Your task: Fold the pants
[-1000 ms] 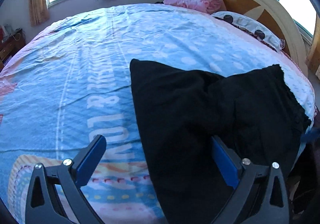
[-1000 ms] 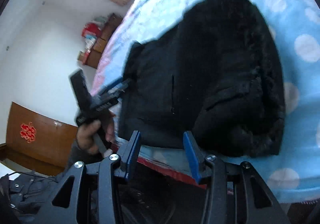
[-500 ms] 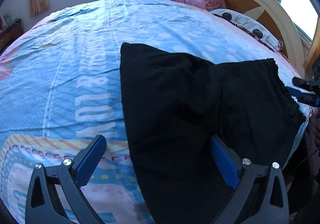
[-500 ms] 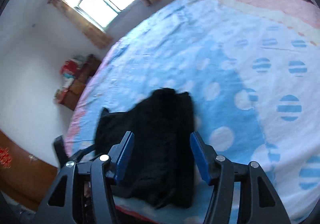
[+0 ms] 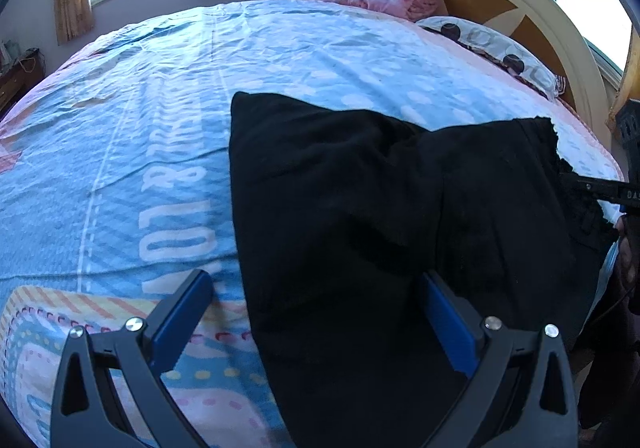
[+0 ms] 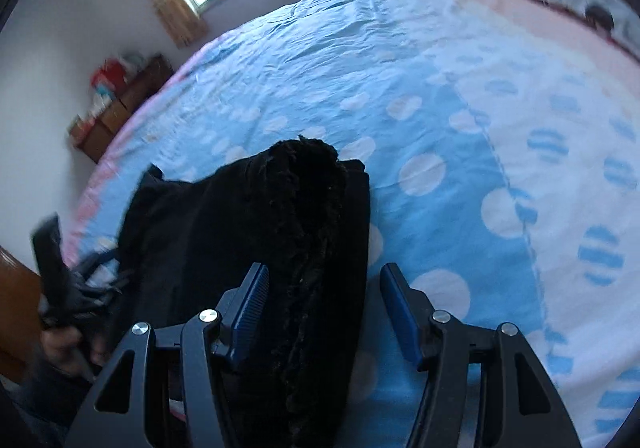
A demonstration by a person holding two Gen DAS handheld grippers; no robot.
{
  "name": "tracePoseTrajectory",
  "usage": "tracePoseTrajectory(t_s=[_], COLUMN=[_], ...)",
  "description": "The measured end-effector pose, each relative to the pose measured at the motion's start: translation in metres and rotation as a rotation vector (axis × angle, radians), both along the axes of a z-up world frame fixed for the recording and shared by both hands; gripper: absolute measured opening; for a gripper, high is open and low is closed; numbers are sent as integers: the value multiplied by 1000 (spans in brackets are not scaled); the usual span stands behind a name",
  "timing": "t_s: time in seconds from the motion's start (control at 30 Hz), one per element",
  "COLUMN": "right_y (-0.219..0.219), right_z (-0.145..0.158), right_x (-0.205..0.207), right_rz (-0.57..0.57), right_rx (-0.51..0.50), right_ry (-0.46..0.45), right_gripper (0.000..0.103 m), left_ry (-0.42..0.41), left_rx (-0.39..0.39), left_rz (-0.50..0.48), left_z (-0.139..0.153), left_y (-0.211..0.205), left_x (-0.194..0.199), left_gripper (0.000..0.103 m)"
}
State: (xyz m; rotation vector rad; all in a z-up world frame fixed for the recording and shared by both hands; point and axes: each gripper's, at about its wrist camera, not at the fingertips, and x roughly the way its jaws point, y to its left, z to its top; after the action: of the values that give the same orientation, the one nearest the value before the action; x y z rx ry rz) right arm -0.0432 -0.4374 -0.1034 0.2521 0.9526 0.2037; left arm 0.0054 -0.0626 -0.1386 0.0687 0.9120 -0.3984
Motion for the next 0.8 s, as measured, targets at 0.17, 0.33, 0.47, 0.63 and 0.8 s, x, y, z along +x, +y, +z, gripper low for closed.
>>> tracePoseTrajectory(t_s=[0.17, 0.33, 0.47, 0.63, 0.8], right_y=[-6, -8, -3, 1, 7], right_z=[0, -3, -6, -12, -18], right_x=[2, 0, 2, 3, 8], right_rz=[-19, -24, 29, 59, 75], right_rx=[13, 47, 128, 134, 111], right_ry=[-19, -13, 13, 5, 16], right_gripper=[60, 62, 64, 64, 64], left_ry=[-9, -1, -1, 1, -13], left_rx=[-16, -19, -30, -53, -29], left_rz=[-12, 25, 30, 41, -2], left_z=[-1, -1, -1, -1, 1], left_y=[4, 0, -1, -1, -12], left_x=[-2, 0, -1, -1, -6], left_gripper=[103, 103, 103, 103, 89])
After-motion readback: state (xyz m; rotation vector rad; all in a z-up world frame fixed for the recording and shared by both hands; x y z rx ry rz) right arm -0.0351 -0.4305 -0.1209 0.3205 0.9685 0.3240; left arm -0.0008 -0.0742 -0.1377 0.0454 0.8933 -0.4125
